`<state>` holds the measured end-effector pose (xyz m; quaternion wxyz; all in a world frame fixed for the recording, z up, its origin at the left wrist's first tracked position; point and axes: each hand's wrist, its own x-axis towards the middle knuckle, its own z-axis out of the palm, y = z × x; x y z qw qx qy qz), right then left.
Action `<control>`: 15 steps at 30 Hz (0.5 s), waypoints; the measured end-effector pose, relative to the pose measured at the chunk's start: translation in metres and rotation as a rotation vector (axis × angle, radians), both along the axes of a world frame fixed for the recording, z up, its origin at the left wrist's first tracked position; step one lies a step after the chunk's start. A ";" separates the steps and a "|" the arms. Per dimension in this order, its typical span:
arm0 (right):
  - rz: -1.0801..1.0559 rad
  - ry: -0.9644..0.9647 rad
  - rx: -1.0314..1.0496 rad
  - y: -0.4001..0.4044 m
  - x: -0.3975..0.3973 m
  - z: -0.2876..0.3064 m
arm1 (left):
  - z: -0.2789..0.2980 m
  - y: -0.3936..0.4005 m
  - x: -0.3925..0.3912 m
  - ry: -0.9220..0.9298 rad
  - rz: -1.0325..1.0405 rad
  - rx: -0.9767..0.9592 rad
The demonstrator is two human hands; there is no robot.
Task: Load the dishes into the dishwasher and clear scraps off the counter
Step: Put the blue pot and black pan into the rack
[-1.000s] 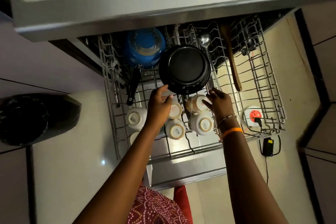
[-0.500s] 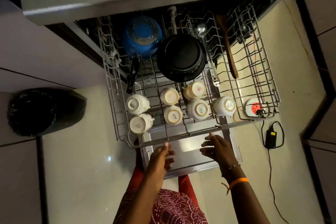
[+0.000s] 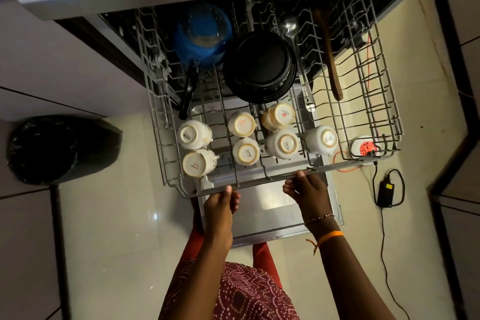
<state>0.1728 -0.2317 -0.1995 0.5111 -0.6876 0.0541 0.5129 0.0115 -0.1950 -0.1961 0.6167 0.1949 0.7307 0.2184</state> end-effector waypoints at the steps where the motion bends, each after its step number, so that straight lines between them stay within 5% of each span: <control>1: -0.003 -0.002 0.011 0.005 -0.001 0.000 | -0.002 0.005 -0.001 0.001 0.003 0.015; 15: -0.017 0.037 0.125 0.105 0.023 -0.007 | -0.011 0.111 0.013 -0.137 -0.043 0.039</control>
